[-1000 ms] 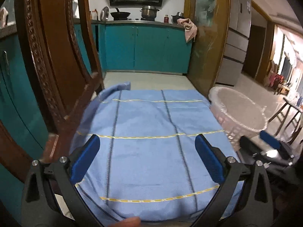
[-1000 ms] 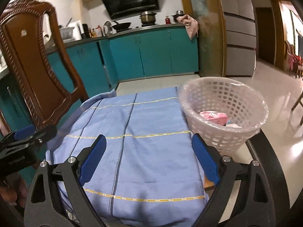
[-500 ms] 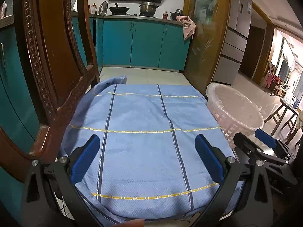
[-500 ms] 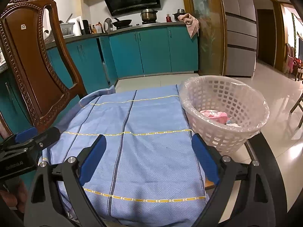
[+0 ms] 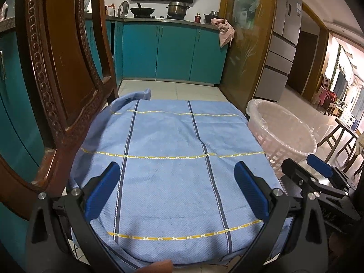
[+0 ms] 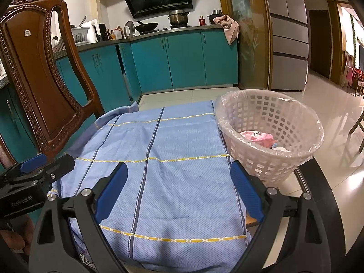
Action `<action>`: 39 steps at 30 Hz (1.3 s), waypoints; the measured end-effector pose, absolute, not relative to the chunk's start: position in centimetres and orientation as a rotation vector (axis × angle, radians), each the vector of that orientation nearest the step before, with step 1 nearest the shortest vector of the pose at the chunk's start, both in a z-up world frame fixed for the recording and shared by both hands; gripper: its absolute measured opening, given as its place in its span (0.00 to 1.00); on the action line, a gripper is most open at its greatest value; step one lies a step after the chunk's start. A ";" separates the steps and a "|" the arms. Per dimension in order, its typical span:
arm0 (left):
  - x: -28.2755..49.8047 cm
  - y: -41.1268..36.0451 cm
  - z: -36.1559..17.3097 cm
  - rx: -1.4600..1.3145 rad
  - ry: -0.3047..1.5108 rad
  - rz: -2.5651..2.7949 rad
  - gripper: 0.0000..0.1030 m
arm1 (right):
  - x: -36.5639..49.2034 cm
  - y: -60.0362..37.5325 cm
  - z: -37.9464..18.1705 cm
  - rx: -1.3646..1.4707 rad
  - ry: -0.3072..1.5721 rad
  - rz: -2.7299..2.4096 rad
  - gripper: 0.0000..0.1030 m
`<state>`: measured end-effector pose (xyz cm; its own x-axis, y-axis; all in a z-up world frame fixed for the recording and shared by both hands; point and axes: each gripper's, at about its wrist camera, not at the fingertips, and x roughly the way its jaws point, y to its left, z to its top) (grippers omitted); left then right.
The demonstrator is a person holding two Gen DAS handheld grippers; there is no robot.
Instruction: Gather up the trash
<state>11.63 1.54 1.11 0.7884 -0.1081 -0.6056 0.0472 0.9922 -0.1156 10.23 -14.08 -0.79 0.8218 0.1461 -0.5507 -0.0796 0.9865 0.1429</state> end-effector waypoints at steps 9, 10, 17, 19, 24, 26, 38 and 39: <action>11.4 1.5 1.4 -0.092 0.642 -0.075 0.97 | 10.2 -13.9 -0.9 0.111 0.597 0.121 0.87; 11.3 1.5 1.4 -0.091 0.640 -0.077 0.97 | 10.2 -14.0 -0.9 0.111 0.596 0.121 0.87; 11.4 1.4 1.4 -0.083 0.646 -0.074 0.97 | 10.2 -13.9 -0.8 0.112 0.596 0.120 0.87; 11.4 1.5 1.4 -0.081 0.646 -0.073 0.97 | 10.2 -13.9 -0.8 0.114 0.594 0.119 0.87; 11.6 1.5 1.2 -0.074 0.654 -0.070 0.97 | 10.2 -13.9 -0.9 0.114 0.595 0.121 0.87; 11.6 1.4 1.2 -0.074 0.655 -0.070 0.97 | 10.2 -13.9 -0.9 0.114 0.595 0.123 0.87; 11.9 1.6 0.9 -0.069 0.665 -0.073 0.97 | 10.2 -13.9 -1.0 0.114 0.595 0.126 0.87; 11.9 1.6 0.8 -0.070 0.666 -0.073 0.97 | 10.2 -13.9 -1.0 0.114 0.596 0.127 0.87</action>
